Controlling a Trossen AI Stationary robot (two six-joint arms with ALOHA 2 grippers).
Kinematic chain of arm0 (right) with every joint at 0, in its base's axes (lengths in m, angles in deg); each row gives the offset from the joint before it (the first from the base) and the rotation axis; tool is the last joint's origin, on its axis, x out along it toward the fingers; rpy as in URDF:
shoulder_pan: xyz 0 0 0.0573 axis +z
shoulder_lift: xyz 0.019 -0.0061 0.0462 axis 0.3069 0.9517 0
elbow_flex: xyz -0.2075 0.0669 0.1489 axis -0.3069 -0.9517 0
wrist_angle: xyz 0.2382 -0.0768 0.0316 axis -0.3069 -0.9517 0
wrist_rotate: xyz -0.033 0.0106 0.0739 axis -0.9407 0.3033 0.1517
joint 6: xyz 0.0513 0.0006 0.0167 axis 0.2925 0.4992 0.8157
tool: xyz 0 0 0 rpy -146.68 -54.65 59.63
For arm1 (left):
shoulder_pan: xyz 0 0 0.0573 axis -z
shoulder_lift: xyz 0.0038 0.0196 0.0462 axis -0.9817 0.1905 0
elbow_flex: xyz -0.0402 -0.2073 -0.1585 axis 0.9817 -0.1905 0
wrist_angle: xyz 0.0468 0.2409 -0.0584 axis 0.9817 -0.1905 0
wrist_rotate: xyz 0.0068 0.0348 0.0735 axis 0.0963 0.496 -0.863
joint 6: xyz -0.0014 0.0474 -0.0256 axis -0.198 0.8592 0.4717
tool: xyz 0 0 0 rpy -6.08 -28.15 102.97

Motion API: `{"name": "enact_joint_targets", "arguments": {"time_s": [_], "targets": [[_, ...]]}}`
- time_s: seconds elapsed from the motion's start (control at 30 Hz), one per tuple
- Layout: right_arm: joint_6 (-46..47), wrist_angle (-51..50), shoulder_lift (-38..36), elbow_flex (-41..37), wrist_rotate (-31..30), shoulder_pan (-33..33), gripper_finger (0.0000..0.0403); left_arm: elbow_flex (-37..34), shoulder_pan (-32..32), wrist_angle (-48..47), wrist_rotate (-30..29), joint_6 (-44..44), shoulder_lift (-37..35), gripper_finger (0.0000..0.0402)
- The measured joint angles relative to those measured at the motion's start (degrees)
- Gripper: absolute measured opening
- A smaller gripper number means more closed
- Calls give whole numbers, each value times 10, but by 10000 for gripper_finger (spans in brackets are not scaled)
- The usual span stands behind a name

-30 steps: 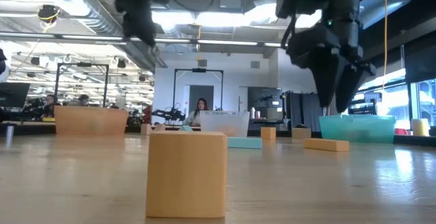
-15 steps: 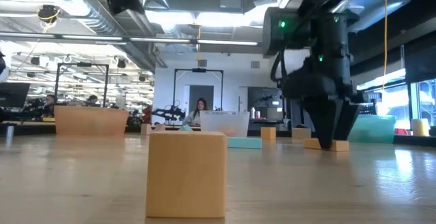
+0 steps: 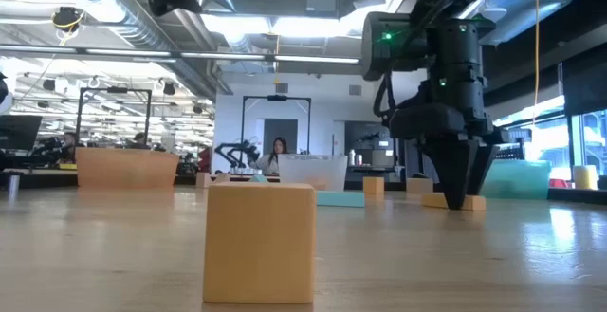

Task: Sort & place blocks by color
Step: Put the orange block into the transparent bin

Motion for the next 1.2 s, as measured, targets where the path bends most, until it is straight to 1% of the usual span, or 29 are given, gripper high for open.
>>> {"name": "enact_joint_targets", "arguments": {"time_s": [0.2,0.3,0.37,0.53,0.73,0.87,0.97,1.07,1.2], "targets": [[-44,-3,2,18,-7,-18,126,0,0,0,0,0,0,163],[-73,-11,5,43,-32,-34,126,0,0,0,0,0,0,163],[-94,-34,3,64,-35,-48,126,0,0,0,0,0,0,163],[-159,-44,2,146,-31,-94,126,0,0,-1,0,4,0,163],[-252,-40,1,252,-75,-166,126,0,0,-1,-4,5,0,163],[-313,0,1,281,-68,-224,126,0,0,-1,-15,5,0,163],[-329,15,7,281,-45,-259,126,0,0,-1,-15,5,0,163],[-352,18,29,281,-32,-281,126,0,0,-1,-18,4,0,163],[-387,47,68,280,-11,-299,126,0,0,-1,-37,4,0,163]]}}
